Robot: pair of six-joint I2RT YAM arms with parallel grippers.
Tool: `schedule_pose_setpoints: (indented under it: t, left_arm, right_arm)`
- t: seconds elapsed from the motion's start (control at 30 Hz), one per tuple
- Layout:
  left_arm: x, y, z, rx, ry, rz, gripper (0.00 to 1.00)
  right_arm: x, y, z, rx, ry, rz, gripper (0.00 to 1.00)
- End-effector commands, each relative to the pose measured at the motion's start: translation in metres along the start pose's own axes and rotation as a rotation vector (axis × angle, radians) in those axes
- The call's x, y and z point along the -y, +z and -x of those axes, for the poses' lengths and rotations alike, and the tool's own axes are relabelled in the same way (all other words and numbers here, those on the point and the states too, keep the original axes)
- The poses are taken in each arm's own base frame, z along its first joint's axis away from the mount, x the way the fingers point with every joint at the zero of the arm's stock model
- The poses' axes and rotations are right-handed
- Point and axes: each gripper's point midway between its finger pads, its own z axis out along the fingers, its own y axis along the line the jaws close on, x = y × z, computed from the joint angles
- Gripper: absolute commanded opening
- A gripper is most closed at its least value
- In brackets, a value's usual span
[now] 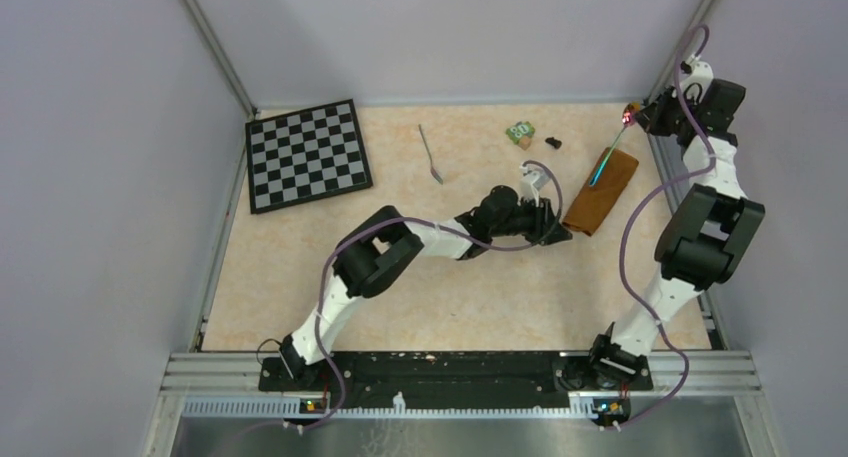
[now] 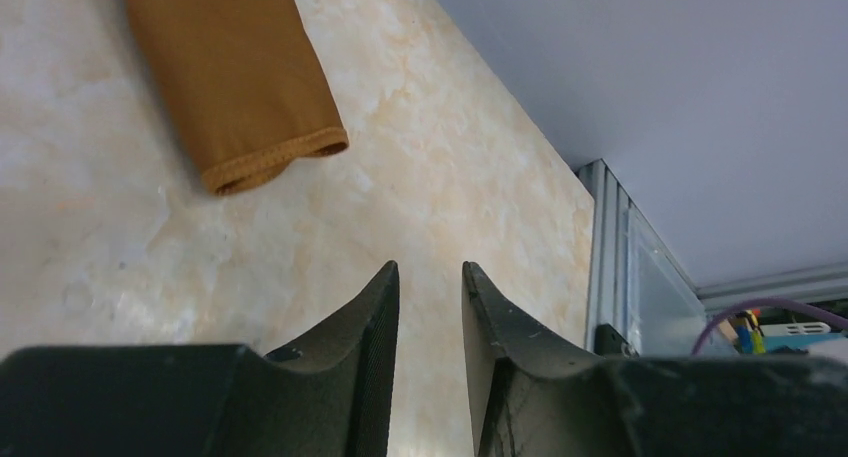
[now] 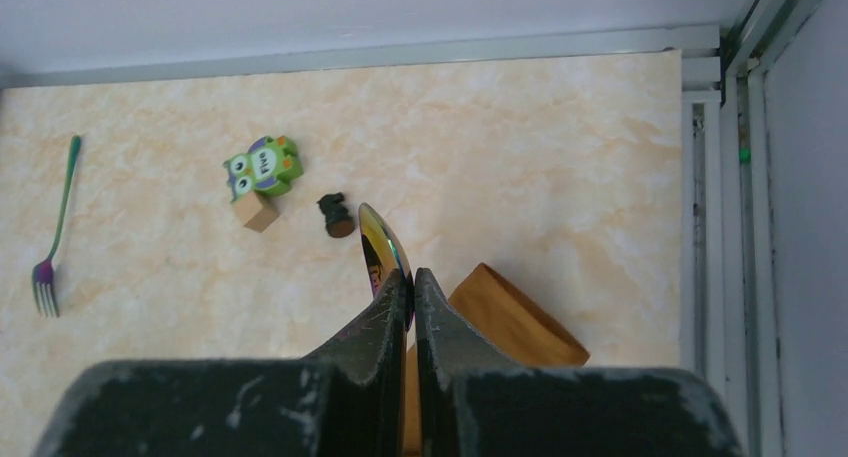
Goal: Fold the napkin into a case and place the utensils inside
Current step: Insert the spoon into the folded napkin.
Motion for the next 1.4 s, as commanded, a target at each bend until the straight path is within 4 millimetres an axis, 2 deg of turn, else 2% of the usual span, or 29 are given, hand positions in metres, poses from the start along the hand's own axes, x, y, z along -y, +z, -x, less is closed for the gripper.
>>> schedule_pose_setpoints:
  t: [0.0, 0.23, 0.33, 0.5, 0.87, 1.37]
  left_arm:
    - [0.001, 0.037, 0.005, 0.075, 0.037, -0.068, 0.33]
    - [-0.013, 0.069, -0.008, 0.080, -0.042, -0.120, 0.26]
    - [-0.018, 0.075, -0.011, 0.083, -0.082, -0.115, 0.24]
    - [-0.031, 0.079, -0.019, 0.085, -0.129, -0.080, 0.24]
    - [-0.049, 0.090, -0.024, 0.075, -0.173, -0.029, 0.21]
    - [-0.053, 0.092, -0.025, 0.076, -0.178, -0.015, 0.19]
  right_arm:
    - [0.025, 0.013, 0.033, 0.096, -0.091, 0.007, 0.00]
    - [0.055, 0.040, 0.026, 0.109, -0.095, 0.003, 0.00]
    - [0.069, 0.050, 0.023, 0.107, -0.091, 0.005, 0.00]
    - [0.076, 0.059, 0.012, 0.084, -0.076, 0.024, 0.00]
    - [0.065, 0.059, -0.031, 0.003, 0.004, 0.118, 0.00]
    - [0.054, 0.053, -0.061, -0.100, 0.170, 0.158, 0.00]
